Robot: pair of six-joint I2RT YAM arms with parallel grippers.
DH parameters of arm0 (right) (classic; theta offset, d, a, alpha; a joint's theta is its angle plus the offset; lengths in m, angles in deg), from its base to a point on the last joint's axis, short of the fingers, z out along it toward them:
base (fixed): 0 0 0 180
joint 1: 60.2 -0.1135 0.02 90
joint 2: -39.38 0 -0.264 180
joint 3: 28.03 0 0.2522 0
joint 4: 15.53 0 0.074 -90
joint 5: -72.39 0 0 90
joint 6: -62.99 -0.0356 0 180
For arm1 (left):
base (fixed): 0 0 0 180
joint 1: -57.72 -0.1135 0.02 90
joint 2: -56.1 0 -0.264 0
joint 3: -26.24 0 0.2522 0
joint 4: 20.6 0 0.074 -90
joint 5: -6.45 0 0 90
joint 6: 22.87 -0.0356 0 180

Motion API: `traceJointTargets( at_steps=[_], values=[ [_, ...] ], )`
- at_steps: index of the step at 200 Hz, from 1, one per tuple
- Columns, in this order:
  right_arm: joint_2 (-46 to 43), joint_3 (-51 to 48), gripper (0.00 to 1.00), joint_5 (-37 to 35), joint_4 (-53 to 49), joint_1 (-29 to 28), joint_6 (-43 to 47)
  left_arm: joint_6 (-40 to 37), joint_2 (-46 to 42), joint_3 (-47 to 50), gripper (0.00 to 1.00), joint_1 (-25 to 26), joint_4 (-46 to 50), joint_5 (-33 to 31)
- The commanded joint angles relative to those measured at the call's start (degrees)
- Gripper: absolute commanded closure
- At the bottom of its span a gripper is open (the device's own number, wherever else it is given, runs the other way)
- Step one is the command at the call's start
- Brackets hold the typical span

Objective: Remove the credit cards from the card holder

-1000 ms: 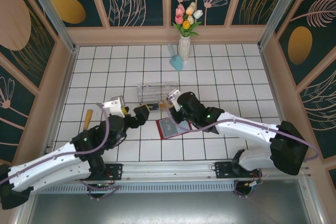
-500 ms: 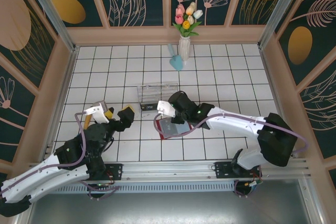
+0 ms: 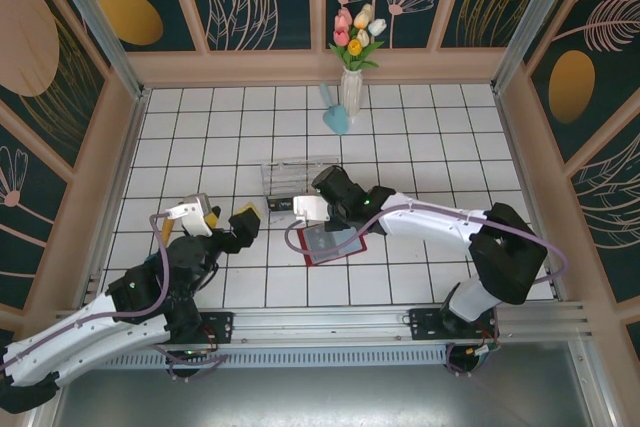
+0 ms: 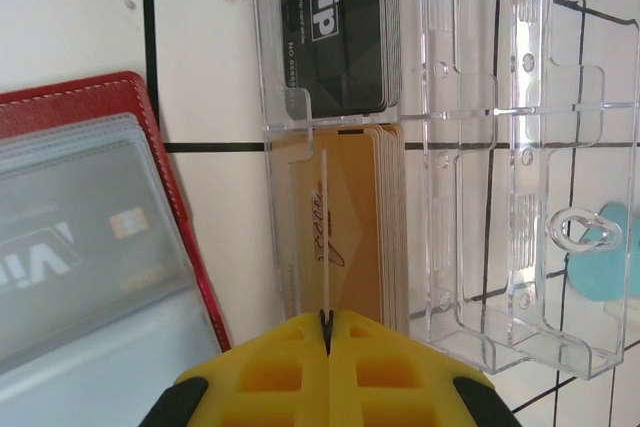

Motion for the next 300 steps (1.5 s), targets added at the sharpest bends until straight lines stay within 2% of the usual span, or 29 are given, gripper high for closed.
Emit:
traceJointTargets(
  at_steps=[1,101,289,300],
  values=[
    [1.50,1.72,1.00,1.60,0.52,0.62,1.88,-0.34,-0.29,1.08,0.01,-0.16,-0.43,1.03],
    [5.27,3.85,1.00,2.62,3.51,2.06,1.92,0.15,-1.44,1.49,0.01,-0.20,0.59,1.44],
    [7.06,-0.43,1.00,3.50,7.45,3.79,-0.06,0.15,-1.73,1.32,0.01,-0.17,1.56,1.02],
    [7.44,-0.01,0.92,3.33,7.53,3.79,-0.31,0.21,-1.85,1.40,0.01,-0.26,1.74,0.96]
  ],
)
